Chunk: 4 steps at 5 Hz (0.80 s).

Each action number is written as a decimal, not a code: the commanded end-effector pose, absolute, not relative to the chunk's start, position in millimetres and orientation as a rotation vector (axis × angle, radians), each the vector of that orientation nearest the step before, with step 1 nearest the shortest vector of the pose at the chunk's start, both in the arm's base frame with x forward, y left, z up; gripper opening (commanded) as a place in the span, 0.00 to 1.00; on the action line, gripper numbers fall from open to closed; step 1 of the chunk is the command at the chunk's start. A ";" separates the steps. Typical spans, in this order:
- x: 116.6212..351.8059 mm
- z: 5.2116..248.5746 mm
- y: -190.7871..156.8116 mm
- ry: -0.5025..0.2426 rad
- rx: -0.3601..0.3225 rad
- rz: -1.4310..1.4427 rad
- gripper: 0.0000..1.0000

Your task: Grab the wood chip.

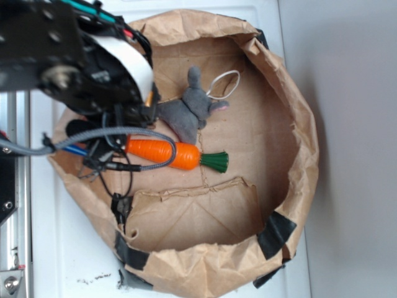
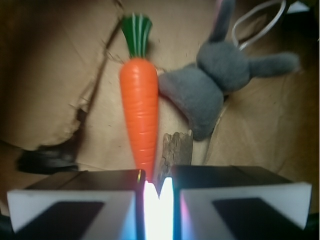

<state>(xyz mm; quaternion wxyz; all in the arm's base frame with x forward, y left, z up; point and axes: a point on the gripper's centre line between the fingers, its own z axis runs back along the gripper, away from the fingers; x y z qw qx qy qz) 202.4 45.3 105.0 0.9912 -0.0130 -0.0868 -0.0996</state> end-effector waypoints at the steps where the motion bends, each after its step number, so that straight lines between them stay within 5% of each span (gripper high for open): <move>1: 208.6 94.5 49.9 -0.180 0.023 -0.283 1.00; 2: 207.2 73.3 47.5 -0.177 0.101 -0.399 1.00; 4: 210.6 55.7 46.4 -0.138 0.144 -0.409 1.00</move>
